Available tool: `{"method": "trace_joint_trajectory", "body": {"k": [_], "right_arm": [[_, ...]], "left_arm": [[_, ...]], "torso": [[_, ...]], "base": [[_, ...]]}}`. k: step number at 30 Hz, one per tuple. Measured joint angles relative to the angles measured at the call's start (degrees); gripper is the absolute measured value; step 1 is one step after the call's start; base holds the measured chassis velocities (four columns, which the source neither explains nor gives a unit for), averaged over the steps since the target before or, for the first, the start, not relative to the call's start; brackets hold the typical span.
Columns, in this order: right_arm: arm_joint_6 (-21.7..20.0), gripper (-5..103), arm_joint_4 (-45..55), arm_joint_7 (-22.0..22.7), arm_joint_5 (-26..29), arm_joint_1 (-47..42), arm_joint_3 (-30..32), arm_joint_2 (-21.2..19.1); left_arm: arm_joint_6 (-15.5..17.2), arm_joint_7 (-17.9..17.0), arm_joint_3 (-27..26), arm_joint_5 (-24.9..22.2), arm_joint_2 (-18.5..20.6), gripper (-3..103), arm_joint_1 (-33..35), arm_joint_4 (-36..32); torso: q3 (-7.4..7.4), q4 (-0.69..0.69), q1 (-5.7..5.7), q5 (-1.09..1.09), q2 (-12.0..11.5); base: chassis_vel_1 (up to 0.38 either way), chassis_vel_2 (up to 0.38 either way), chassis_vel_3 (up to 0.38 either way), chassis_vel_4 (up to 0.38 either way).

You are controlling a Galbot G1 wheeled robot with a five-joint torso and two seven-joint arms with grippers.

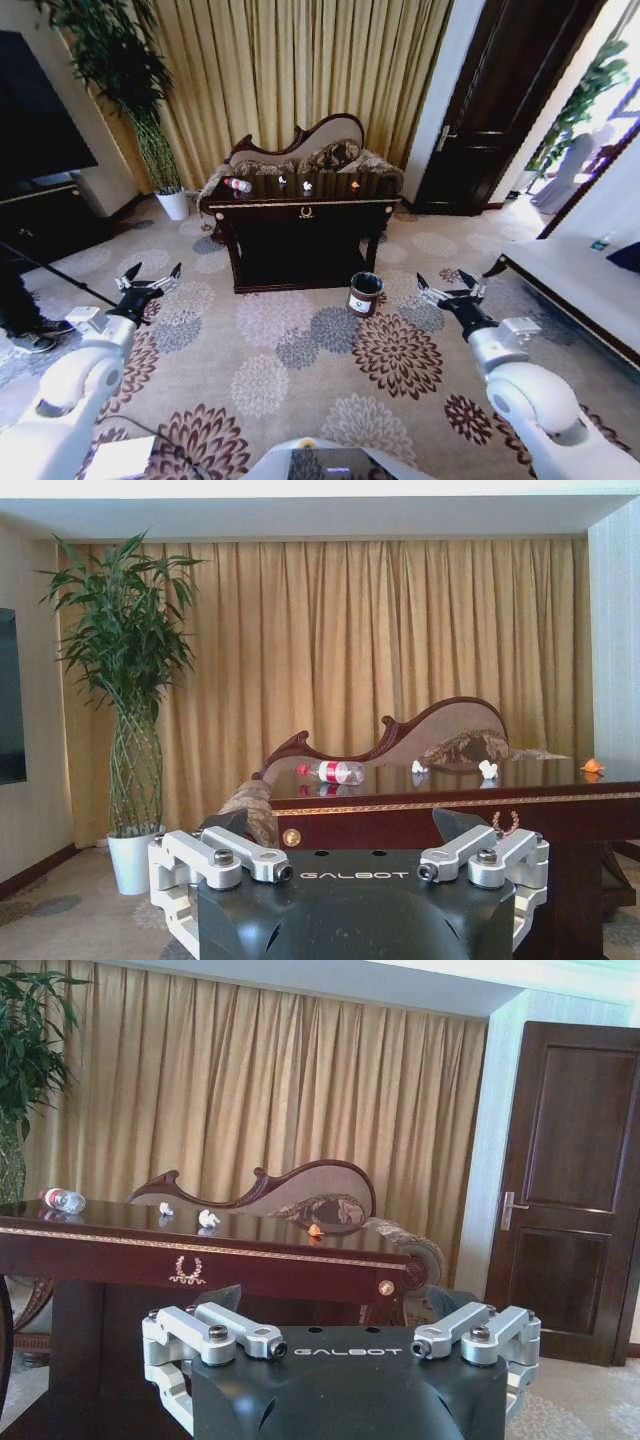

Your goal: Move to the front of the table and place the trash on the table into the trash bin.

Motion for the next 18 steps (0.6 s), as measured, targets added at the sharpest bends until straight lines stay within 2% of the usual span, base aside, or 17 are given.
{"method": "trace_joint_trajectory", "body": {"k": [18], "right_arm": [[0.47, 100, 0.09, -0.67, -1.06, -0.02, -0.95, 1.23]], "left_arm": [[0.84, -0.22, 0.04, 0.15, -0.48, 100, -0.14, -0.51]], "torso": [[0.00, 0.00, 0.00, 0.00, 0.00]], "base": [[0.000, 0.000, 0.000, 0.000]]}}
